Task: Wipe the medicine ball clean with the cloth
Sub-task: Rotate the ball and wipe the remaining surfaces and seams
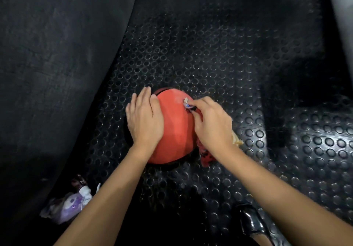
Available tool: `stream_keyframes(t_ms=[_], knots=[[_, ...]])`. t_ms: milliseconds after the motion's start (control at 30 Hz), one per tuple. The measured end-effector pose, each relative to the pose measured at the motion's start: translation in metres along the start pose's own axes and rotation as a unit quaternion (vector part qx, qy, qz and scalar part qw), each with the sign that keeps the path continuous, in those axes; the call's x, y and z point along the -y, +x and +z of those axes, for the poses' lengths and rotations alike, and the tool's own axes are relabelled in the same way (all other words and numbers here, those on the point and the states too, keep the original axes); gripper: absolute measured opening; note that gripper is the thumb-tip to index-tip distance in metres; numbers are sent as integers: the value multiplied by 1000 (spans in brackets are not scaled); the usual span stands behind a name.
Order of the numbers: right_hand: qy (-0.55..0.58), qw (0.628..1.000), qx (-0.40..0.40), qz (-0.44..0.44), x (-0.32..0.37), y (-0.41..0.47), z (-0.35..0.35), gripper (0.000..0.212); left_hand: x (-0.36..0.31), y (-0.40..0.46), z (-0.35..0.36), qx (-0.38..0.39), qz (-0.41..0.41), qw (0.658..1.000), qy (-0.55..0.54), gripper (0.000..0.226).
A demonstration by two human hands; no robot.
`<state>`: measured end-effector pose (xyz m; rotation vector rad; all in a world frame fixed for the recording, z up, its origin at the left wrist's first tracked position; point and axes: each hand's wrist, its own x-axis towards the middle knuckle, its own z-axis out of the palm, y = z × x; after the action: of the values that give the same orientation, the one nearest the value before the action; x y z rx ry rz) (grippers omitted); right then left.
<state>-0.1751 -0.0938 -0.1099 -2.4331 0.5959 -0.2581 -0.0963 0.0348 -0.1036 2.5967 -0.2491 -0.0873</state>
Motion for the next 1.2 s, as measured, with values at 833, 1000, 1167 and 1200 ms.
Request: stream_keyframes(t_ms=[833,1000,1167,1200], knots=[[18,999,29,-20,19,1,2,27,16,-28,-2,-52,41,998,-5,50],[-2,998,38,-46,12,11,1,25,19,-31,-3,-43,57,997,-3,53],[-16,999,33,-31,19,14,-3,26,4,-30,1,-38,72,996,21,54],[-13,997,28,-68,24,4,-6,25,4,-30,1,-38,82,996,24,54]])
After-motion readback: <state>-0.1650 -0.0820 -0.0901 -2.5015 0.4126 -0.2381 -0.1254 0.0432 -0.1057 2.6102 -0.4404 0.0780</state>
